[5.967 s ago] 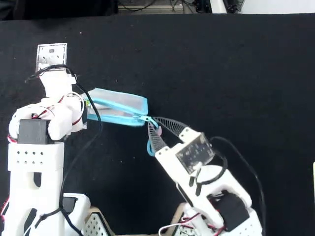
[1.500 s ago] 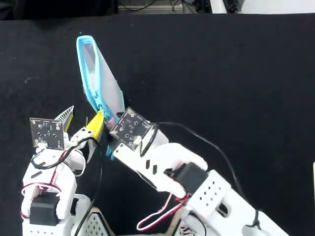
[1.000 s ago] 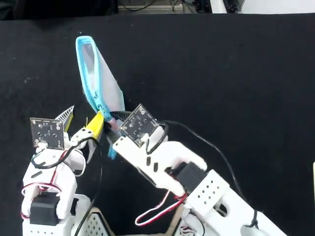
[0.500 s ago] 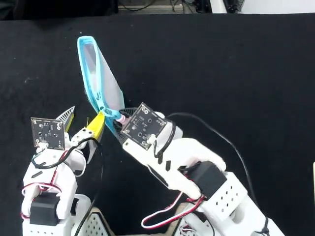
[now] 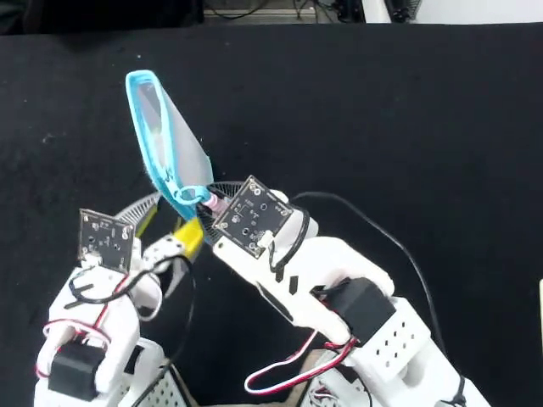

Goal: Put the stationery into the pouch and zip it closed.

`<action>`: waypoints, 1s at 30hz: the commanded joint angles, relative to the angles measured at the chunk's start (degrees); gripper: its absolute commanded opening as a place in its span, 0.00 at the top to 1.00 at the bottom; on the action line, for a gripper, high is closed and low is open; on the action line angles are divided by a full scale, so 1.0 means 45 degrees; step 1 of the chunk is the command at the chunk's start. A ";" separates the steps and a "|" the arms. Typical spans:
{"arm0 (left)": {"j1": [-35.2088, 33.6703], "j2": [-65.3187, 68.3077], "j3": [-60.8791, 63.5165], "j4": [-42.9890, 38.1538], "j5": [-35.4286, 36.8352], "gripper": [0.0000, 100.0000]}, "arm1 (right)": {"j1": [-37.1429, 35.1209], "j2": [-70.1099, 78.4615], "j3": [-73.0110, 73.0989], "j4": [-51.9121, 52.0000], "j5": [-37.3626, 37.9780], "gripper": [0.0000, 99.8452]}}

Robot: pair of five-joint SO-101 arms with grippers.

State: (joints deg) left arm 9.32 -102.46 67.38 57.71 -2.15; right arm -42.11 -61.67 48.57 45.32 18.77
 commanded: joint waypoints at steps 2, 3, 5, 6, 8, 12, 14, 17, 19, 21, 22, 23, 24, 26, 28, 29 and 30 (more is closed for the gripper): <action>-0.1319 0.0176 0.1026 -0.2247 -0.0078 0.75 | 0.0156 -0.0342 -0.0811 0.0039 0.0098 0.99; -0.1436 0.0176 0.1241 -0.2579 -0.0078 0.75 | 0.0156 -0.0342 -0.0811 0.0020 0.0098 0.99; -0.1436 0.0176 0.1534 -0.2969 -0.0078 0.75 | 0.0156 -0.0342 -0.0830 -0.0039 0.0098 0.99; -0.1416 0.0117 0.1573 -0.3028 -0.0078 0.75 | 0.0156 -0.0361 -0.0850 -0.0059 0.0098 0.99; -0.1045 0.0098 0.1514 -0.3028 -0.0078 0.75 | 0.0137 -0.0440 -0.0850 -0.0059 0.0098 0.99; -0.0264 0.0098 0.1299 -0.3028 -0.0078 0.78 | 0.0137 -0.0459 -0.1299 0.0039 0.0098 0.99; -0.0029 0.0098 0.1260 -0.3028 -0.0078 0.85 | 0.0137 -0.0459 -0.1670 0.0059 0.0098 0.99; 0.0049 0.0098 0.1241 -0.3087 -0.0117 0.98 | 0.0137 -0.0459 -0.1885 0.0059 0.0098 0.99; -0.0029 0.0078 0.1123 -0.3009 -0.0567 0.96 | 0.0156 -0.0459 -0.1885 0.0059 0.0098 0.99; -0.0029 0.0078 0.0733 -0.2755 -0.1114 0.97 | 0.0156 -0.0459 -0.1866 0.0059 0.0098 0.99; -0.0029 0.0078 0.0459 -0.2540 -0.1309 0.97 | 0.0156 -0.0459 -0.1885 0.0059 0.0098 0.99; -0.0029 0.0078 0.0088 -0.2266 -0.1446 0.97 | 0.0156 -0.0459 -0.1924 0.0059 0.0098 0.99; -0.0029 0.0078 -0.0264 -0.1973 -0.1582 0.97 | 0.0156 -0.0459 -0.1924 0.0059 0.0098 0.99; -0.0029 0.0078 -0.0947 -0.1192 -0.2012 0.97 | 0.0156 -0.0459 -0.1924 0.0059 0.0098 0.99; -0.0029 0.0078 -0.1553 -0.0274 -0.2657 0.97 | 0.0156 -0.0459 -0.1924 0.0059 0.0098 0.99; -0.0029 0.0078 -0.1827 0.0215 -0.2950 0.97 | 0.0156 -0.0459 -0.1944 0.0039 0.0078 0.99; -0.0010 0.0078 -0.2100 0.0625 -0.3223 0.97 | 0.0156 -0.0459 -0.1944 0.0000 0.0039 0.99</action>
State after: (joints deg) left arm 8.88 -101.41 66.95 54.46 -11.91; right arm -42.29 -61.93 43.74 45.32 18.77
